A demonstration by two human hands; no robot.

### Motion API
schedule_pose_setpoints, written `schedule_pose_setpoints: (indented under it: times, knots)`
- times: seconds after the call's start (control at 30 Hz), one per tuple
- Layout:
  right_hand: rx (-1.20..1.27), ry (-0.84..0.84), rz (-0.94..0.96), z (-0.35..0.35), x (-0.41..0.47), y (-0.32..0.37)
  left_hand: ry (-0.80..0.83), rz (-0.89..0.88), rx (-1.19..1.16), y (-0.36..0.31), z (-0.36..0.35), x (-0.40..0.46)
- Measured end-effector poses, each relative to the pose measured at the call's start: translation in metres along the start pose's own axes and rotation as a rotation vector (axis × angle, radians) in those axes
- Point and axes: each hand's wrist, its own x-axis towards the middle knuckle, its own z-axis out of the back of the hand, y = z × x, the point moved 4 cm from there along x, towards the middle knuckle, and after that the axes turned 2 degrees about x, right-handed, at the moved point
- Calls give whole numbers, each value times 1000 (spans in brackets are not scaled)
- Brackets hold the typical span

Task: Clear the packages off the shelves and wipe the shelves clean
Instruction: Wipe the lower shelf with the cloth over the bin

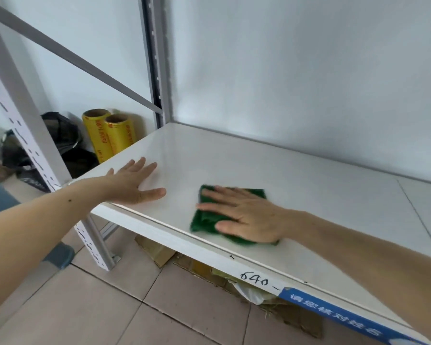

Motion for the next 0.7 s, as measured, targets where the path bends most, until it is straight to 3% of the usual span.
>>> schedule_pose_setpoints:
  times: [0.17, 0.27, 0.33, 0.47, 0.6, 0.7]
  knots:
    - [41, -83, -634, 22, 43, -141, -22, 88, -12, 38, -2, 12]
    - [44, -152, -800, 31, 98, -161, -26, 99, -21, 46, -10, 21]
    - [48, -143, -727, 37, 137, -141, -43, 113, -52, 46, -12, 22]
    - [21, -64, -363, 29, 171, -55, -46, 99, -60, 47, -12, 22]
    - [-99, -38, 22, 8, 107, 26, -63, 79, -167, 54, -7, 20]
    - [-27, 41, 172, 8, 52, 28, -54, 57, -158, 62, -3, 15]
